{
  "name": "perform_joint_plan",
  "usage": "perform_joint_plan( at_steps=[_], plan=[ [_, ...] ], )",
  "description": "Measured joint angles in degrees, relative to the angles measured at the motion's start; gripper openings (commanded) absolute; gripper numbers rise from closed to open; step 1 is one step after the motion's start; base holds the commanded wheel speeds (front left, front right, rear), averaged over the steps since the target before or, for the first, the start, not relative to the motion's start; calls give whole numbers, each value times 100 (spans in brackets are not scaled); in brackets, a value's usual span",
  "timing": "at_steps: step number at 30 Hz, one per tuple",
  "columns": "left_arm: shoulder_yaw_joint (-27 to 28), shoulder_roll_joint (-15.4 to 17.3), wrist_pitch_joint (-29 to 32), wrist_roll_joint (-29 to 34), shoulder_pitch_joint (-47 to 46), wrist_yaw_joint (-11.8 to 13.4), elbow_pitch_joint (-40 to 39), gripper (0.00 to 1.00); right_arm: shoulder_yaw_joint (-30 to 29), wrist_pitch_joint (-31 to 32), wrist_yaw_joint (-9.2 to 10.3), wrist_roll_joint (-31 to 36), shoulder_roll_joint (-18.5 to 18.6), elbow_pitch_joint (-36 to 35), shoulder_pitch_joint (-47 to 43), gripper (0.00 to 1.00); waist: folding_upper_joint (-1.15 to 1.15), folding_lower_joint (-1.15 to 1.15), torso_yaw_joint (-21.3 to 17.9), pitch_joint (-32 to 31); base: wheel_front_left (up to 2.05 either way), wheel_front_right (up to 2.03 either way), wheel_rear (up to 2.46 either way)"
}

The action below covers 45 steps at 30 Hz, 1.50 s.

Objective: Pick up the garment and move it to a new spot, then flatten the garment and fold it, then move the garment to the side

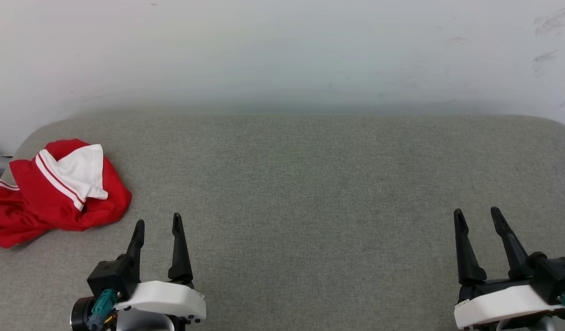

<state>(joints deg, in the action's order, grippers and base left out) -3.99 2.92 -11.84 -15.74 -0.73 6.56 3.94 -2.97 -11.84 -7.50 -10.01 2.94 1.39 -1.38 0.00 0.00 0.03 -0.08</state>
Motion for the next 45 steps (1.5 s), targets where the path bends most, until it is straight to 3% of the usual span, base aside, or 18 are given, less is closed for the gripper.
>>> perform_joint_plan(
  at_steps=[15,30,45],
  plan=[
    [-23,-3,-174,550,49,-34,91,100,14,-176,-1,504,0,-29,-77,100,0,0,-3,-21,0,0,0],
    [-82,-3,-308,951,54,-1,141,100,3,-320,-1,338,0,67,-123,100,0,0,0,-9,0,0,0],
    [-59,-3,-323,816,59,-35,321,100,-13,-321,-1,38,1,255,-128,100,0,0,12,-33,0,0,0]
  ],
)
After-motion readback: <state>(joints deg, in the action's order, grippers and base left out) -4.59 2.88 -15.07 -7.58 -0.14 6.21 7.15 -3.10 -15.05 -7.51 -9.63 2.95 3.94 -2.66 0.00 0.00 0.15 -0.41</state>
